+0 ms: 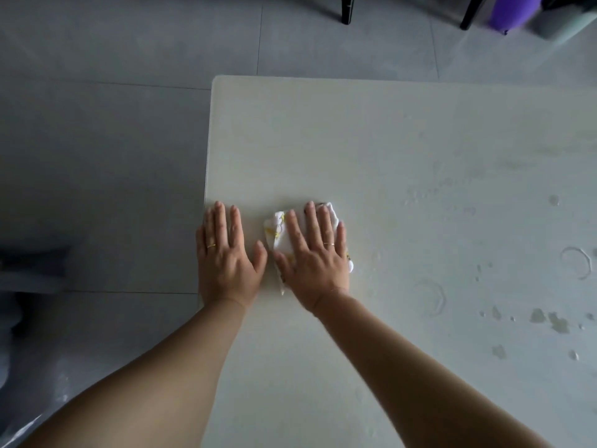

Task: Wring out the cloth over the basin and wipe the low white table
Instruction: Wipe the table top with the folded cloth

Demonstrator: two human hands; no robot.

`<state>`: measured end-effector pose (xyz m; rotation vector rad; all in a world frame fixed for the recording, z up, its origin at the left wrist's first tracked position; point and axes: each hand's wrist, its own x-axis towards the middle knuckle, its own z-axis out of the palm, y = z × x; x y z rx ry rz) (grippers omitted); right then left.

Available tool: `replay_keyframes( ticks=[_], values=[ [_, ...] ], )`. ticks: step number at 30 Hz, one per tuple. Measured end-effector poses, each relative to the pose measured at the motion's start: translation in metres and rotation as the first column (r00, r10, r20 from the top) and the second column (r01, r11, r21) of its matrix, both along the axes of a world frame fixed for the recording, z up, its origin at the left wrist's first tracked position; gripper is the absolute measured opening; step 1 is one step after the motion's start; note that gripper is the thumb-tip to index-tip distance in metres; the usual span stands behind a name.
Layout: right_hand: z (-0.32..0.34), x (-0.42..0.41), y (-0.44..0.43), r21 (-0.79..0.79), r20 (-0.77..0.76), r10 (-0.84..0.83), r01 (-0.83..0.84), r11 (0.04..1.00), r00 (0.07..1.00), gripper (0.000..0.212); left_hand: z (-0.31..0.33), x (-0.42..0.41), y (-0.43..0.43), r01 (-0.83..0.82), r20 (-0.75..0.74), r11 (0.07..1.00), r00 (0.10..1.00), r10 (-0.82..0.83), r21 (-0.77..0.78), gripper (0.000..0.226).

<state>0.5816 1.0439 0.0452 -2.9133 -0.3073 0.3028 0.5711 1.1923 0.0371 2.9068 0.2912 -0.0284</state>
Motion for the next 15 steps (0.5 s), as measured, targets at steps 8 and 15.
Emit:
replay_keyframes(
  ticks=[8,15],
  values=[
    [0.011,0.000,-0.089,-0.072,-0.081,-0.122,0.116,0.991,0.989,0.073,0.008,-0.001,-0.003,0.004,-0.074,1.000,0.997,-0.003,0.007,0.071],
    [0.006,0.002,-0.069,-0.048,-0.020,-0.146,0.144,0.988,0.989,0.066,0.017,-0.093,-0.037,0.147,0.045,0.986,0.989,-0.144,-0.076,0.067]
  ],
)
